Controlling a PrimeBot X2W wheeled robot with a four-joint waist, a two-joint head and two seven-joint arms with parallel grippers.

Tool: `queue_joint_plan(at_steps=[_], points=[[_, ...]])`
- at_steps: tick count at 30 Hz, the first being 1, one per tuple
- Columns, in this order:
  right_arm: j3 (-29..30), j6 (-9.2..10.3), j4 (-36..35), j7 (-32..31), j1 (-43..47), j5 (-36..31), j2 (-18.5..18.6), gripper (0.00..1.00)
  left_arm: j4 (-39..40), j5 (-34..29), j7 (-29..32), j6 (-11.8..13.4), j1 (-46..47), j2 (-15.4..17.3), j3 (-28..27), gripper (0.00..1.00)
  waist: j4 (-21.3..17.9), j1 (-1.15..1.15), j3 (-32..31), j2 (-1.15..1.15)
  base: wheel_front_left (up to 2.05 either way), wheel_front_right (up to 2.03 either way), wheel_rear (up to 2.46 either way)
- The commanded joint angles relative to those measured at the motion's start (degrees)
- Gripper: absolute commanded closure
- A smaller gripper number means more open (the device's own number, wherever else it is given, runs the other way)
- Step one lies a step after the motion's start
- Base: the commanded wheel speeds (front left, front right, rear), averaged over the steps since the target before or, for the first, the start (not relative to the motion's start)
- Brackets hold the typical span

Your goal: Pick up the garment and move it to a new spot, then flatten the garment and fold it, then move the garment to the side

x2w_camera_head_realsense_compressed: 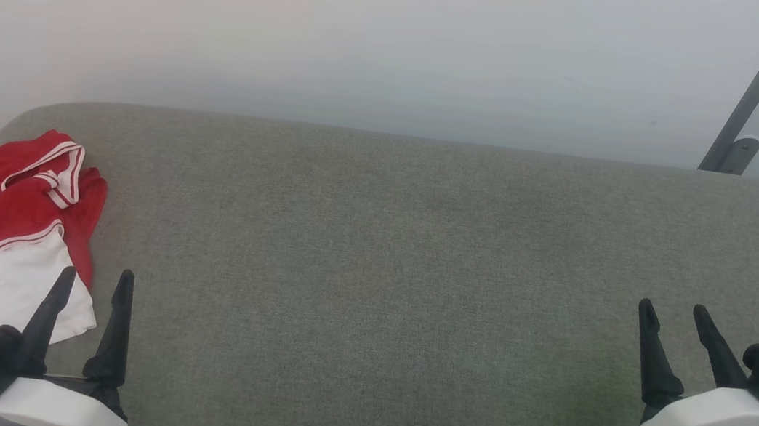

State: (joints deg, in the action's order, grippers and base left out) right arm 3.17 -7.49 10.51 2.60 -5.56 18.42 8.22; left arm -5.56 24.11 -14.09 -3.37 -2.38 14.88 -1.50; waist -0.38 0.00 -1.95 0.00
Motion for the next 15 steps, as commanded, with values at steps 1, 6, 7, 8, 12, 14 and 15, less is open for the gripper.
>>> queue_joint_plan(at_steps=[1, 6, 7, 8, 12, 14, 15], points=[[-0.1, 0.00, -0.4, 0.5, 0.3, -0.8, 0.2, 0.00, 0.4, -0.9, -0.4, -0.2, -0.7, 0.4, 0.0, 0.00, 0.0, 0.00, 0.0, 0.00, 0.00, 0.00, 0.00], [0.1, 0.00, -0.6, 0.6, 0.4, -2.7, 0.2, 0.00, 0.5, -2.3, -1.0, -0.3, -0.9, 0.6, 0.0, 0.00, -0.1, 0.00, 0.0, 0.00, 0.00, 0.00, 0.00], [0.0, 0.00, -0.7, 0.7, 0.4, -3.0, 0.2, 0.00, 0.5, -2.5, -1.0, -0.3, -1.0, 0.6, 0.0, 0.00, -0.1, 0.00, 0.0, 0.00, 0.00, 0.00, 0.00], [0.0, 0.00, -0.7, 0.7, 0.4, -3.3, 0.2, 0.00, 0.5, -2.8, -1.2, -0.4, -1.0, 0.6, 0.1, 0.00, -0.1, 0.00, 0.0, 0.00, 0.00, 0.00, 0.00], [-0.2, 0.00, -0.8, 0.8, 0.5, -3.4, 0.2, 0.00, 0.3, -2.3, -1.2, -0.4, -0.9, 0.7, 0.1, 0.00, 0.0, 0.00, -0.1, 0.00, 0.00, 0.00, 0.00], [-0.2, 0.00, -0.9, 0.8, 0.6, -3.3, 0.3, 0.00, 0.2, -2.1, -1.2, -0.4, -0.8, 0.7, 0.1, 0.00, 0.0, 0.00, -0.1, 0.00, 0.00, 0.00, 0.00], [-0.1, 0.00, -0.9, 0.8, 0.6, -3.3, 0.3, 0.00, 0.1, -2.0, -1.2, -0.4, -0.8, 0.8, 0.2, 0.00, 0.0, 0.00, -0.1, 0.00, 0.00, 0.00, 0.00]])
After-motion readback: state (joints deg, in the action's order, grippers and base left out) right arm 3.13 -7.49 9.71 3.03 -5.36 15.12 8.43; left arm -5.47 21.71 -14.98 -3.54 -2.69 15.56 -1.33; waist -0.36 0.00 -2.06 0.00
